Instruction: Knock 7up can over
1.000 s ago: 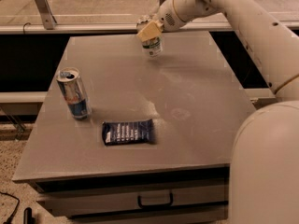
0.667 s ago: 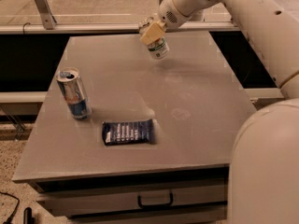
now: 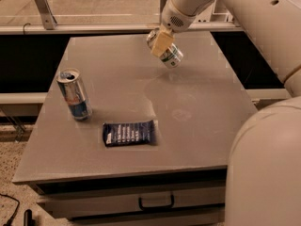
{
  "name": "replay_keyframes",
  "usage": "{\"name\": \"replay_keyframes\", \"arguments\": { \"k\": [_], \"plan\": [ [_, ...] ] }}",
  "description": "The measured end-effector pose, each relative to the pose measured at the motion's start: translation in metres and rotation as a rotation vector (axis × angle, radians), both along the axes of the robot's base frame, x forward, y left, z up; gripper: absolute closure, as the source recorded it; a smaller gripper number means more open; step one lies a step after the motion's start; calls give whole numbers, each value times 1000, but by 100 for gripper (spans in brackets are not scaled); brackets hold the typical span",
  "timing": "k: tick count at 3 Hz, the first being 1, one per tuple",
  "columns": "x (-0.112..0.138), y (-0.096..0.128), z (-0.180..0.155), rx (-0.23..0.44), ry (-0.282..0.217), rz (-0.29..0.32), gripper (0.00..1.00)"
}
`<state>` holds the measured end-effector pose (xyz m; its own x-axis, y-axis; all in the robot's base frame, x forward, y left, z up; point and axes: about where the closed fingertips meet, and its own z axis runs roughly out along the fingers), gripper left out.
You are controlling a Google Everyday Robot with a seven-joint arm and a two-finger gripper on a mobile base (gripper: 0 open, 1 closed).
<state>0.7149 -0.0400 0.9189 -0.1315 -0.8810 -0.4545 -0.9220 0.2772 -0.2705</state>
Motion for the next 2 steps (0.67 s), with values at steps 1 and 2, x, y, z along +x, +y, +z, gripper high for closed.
{"name": "replay_keyframes", "arguments": {
  "k": [1,2],
  "plan": [
    [-14,-5,-5,-87,13,37,59],
    [-24,-7,-11,-146,28,68,36]
  ]
}}
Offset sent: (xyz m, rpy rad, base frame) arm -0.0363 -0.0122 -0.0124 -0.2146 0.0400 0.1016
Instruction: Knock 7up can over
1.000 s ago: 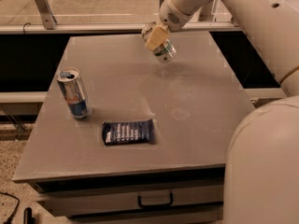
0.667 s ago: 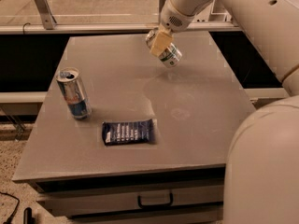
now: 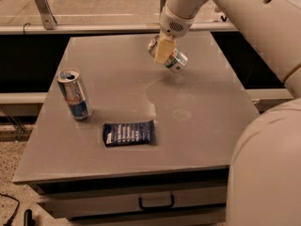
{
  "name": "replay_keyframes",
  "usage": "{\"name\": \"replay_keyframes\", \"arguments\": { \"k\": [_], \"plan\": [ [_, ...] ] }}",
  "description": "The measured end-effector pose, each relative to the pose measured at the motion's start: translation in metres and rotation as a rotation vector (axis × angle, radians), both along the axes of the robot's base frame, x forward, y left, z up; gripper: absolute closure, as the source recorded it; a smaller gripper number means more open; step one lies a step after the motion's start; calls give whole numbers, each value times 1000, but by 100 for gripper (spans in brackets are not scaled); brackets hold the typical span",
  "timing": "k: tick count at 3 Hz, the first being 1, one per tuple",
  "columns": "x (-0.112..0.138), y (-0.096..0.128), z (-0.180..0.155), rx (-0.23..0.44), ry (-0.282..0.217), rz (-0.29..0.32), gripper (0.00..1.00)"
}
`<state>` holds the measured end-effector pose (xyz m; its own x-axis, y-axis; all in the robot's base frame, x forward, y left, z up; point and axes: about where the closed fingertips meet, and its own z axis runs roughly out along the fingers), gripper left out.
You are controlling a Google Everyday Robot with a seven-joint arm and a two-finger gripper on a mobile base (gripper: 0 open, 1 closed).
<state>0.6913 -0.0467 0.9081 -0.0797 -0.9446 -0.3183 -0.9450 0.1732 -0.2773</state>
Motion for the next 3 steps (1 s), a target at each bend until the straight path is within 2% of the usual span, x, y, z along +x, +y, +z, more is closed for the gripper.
{"name": "replay_keyframes", "arguments": {
  "k": [1,2,3],
  "plan": [
    [-5,-1,-6,-35,17,20,13],
    [-11,1,-17,-81,46,52,0],
    [-11,1,-18,-81,46,52,0]
  ]
}}
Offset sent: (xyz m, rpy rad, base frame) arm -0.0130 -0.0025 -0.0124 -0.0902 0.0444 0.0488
